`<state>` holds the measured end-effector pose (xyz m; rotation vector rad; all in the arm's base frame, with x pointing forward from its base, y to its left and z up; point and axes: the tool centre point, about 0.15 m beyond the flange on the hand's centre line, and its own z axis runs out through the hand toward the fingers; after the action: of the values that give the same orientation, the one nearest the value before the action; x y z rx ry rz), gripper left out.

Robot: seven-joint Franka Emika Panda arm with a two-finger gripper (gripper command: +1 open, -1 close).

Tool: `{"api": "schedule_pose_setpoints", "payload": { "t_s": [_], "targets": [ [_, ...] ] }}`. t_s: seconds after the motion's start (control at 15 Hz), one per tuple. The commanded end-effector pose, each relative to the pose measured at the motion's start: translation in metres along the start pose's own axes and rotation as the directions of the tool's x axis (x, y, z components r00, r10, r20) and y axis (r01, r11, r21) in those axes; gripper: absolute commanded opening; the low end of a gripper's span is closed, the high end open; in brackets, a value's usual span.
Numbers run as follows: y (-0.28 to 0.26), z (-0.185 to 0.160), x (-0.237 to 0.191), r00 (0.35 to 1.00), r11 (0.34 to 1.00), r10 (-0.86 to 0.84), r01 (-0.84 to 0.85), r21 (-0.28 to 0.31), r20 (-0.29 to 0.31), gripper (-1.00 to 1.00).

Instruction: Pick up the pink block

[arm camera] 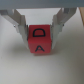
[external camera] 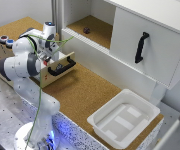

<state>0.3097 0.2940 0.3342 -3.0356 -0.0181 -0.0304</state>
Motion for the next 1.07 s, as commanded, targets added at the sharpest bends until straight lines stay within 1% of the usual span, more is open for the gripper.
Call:
{"api": "schedule_pose_setpoints", "payload": {
  "t_s": [0.0,0.13,0.2,0.27,0.4,0.47,0.53,0.6,0.67,0.93,1.0],
  "targets": [
    [-0.013,-0.051,0.039,0.994,0.987,0.01,-0.028,-0.159,-0.112,-1.0],
    [-0.008,-0.075,0.06,0.991,0.985,0.005,-0.028,-0.173,-0.132,-1.0],
    [-0.003,-0.089,0.07,0.99,0.987,0.002,-0.025,-0.159,-0.143,-1.0],
    [0.002,-0.1,0.079,0.988,0.985,0.013,-0.038,-0.166,-0.153,-1.0],
    [0.019,-0.122,0.103,0.984,0.985,0.035,-0.064,-0.159,-0.176,-1.0],
    [0.029,-0.132,0.118,0.981,0.982,0.047,-0.079,-0.169,-0.189,-1.0],
    [0.035,-0.14,0.132,0.979,0.978,0.049,-0.088,-0.191,-0.2,-1.0],
    [0.044,-0.148,0.146,0.976,0.978,0.048,-0.089,-0.189,-0.212,-1.0],
    [0.052,-0.155,0.161,0.972,0.975,0.048,-0.095,-0.2,-0.229,-1.0],
    [0.09,-0.173,0.219,0.961,0.974,0.022,-0.083,-0.211,-0.274,-1.0],
    [0.098,-0.174,0.233,0.96,0.978,0.015,-0.073,-0.198,-0.281,-1.0]
  ]
}}
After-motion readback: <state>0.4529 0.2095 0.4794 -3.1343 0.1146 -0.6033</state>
